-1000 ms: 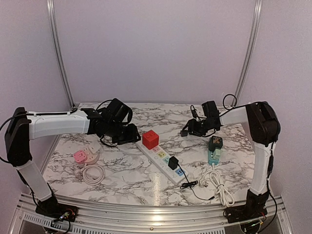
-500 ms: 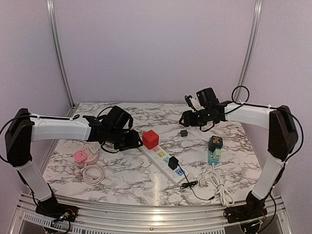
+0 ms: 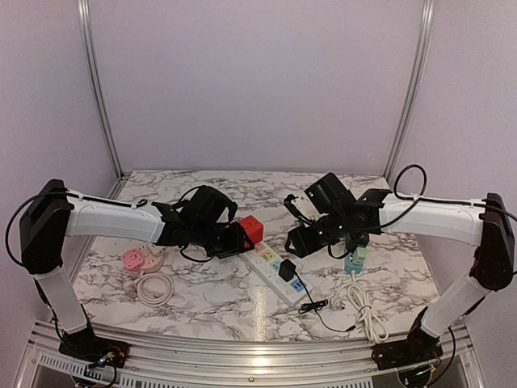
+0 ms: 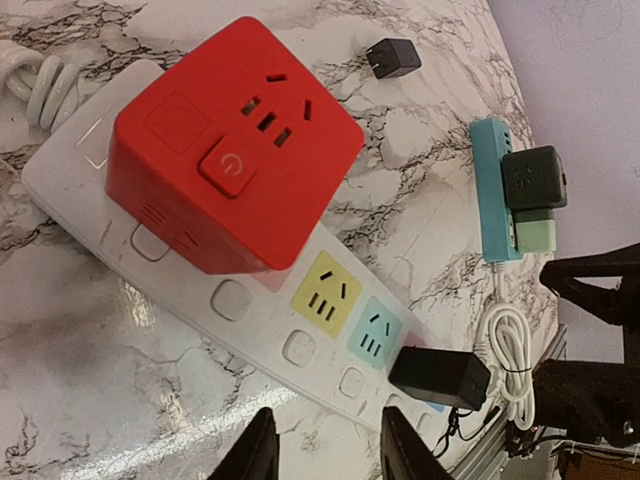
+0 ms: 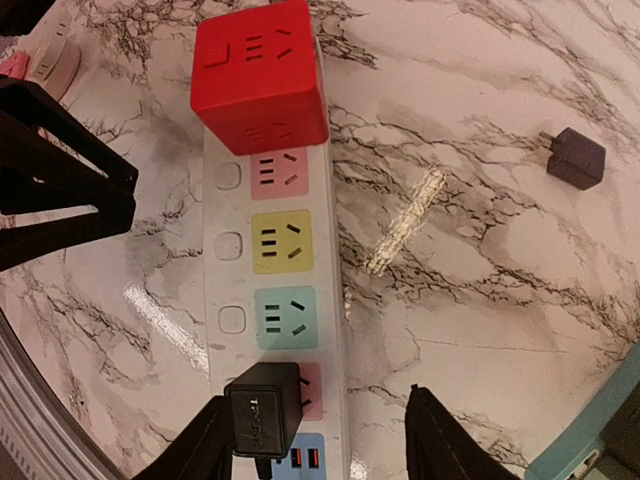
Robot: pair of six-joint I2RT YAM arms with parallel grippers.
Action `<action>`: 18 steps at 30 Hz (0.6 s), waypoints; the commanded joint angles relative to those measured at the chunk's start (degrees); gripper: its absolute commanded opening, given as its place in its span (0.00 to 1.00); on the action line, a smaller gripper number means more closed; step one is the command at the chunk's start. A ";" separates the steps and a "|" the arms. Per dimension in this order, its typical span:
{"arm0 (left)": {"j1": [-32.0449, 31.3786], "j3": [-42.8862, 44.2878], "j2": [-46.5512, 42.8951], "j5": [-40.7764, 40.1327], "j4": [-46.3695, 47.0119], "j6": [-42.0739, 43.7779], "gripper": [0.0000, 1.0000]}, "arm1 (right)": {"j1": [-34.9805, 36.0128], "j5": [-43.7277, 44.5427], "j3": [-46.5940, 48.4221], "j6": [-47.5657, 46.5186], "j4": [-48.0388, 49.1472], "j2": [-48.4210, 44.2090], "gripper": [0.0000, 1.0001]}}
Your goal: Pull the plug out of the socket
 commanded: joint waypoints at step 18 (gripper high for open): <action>-3.73 13.04 16.65 2.15 -1.23 -4.56 0.05 | 5.17 2.54 -3.40 -0.59 3.13 0.33 0.60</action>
